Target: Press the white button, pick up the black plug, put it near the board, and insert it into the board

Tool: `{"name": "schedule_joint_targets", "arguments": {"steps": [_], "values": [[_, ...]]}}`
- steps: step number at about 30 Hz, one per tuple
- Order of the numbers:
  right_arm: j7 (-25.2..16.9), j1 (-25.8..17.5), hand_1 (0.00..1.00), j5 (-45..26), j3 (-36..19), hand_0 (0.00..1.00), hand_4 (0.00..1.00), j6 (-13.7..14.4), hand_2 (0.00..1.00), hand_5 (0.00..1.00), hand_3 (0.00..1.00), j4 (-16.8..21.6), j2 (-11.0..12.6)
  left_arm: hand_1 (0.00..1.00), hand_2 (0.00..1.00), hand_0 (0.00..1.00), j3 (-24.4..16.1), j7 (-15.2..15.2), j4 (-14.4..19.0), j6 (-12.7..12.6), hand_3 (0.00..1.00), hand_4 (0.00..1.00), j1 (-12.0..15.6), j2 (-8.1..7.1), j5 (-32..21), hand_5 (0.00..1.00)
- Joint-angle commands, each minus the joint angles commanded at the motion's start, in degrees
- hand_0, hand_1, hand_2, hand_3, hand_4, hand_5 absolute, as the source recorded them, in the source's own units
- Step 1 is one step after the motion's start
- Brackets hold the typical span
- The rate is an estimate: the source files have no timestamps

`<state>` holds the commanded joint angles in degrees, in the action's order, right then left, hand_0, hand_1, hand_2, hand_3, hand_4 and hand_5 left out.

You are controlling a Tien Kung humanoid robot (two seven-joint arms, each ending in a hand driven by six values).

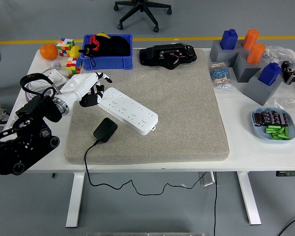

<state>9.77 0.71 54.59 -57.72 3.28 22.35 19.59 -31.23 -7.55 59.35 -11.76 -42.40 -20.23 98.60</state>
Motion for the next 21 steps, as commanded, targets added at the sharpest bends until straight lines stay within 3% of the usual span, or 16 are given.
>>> {"name": "schedule_joint_targets", "arguments": {"steps": [7,13,21], "values": [[0.0,0.1,0.619,-0.2,0.8,0.644,0.669,0.0,0.653,0.412,0.622,0.0,0.1,0.131,0.174,0.068,3.4,-1.0,-3.8,1.6,0.73,0.002,-2.1,2.0,-0.3,0.002],[0.1,0.3,0.62,-0.4,1.8,0.644,0.669,-0.1,0.654,0.413,0.622,-0.1,0.2,0.135,0.165,0.079,7.2,-1.8,-9.5,2.8,0.724,0.002,-4.6,4.45,-0.3,0.002],[0.0,0.5,0.612,-0.5,2.4,0.643,0.67,-0.1,0.653,0.412,0.623,-0.1,0.4,0.141,0.156,0.083,9.1,-2.7,-14.5,3.4,0.723,0.002,-7.4,6.58,-0.3,0.002]]}}
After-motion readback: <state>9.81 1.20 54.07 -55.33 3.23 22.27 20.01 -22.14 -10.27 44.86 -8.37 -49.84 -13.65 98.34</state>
